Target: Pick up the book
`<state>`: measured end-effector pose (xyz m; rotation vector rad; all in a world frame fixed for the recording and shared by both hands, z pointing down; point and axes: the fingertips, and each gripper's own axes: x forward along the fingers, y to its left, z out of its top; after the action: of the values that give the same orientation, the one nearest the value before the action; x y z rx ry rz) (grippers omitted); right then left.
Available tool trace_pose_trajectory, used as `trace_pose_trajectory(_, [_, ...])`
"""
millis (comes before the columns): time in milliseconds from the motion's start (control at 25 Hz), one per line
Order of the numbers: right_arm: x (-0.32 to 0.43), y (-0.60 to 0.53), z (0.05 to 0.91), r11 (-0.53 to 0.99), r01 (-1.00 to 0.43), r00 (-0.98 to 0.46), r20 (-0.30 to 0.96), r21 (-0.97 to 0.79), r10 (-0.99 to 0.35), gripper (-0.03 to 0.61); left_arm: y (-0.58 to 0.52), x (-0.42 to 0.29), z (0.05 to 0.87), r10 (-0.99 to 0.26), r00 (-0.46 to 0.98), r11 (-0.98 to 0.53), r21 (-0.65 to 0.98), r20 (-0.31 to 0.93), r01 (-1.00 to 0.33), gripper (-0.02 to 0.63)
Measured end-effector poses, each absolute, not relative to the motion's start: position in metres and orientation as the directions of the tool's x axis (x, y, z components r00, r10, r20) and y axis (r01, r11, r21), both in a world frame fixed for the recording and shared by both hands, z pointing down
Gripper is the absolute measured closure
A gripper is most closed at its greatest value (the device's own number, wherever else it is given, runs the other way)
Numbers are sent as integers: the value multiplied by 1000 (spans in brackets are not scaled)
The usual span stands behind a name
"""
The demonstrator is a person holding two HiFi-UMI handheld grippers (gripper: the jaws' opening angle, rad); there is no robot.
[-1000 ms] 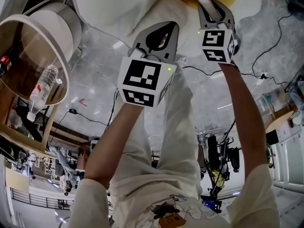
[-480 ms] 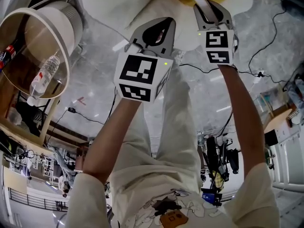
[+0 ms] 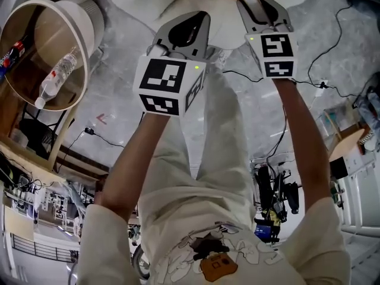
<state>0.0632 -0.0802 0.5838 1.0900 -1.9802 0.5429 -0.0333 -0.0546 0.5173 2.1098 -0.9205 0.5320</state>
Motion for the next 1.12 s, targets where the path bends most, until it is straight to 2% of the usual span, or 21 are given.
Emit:
trace_pose_trajectory(520, [68,-51,495,505,-863,-335,767,-16,-547,422,-33,-34,441,-474,662,-496,446,580,-745,607])
trace_pose_trajectory(1120, [72,-17,397,438,-891,-385,715,-121,-584,422,-8,-31,354,-497,669,-528,420,553,-738,607])
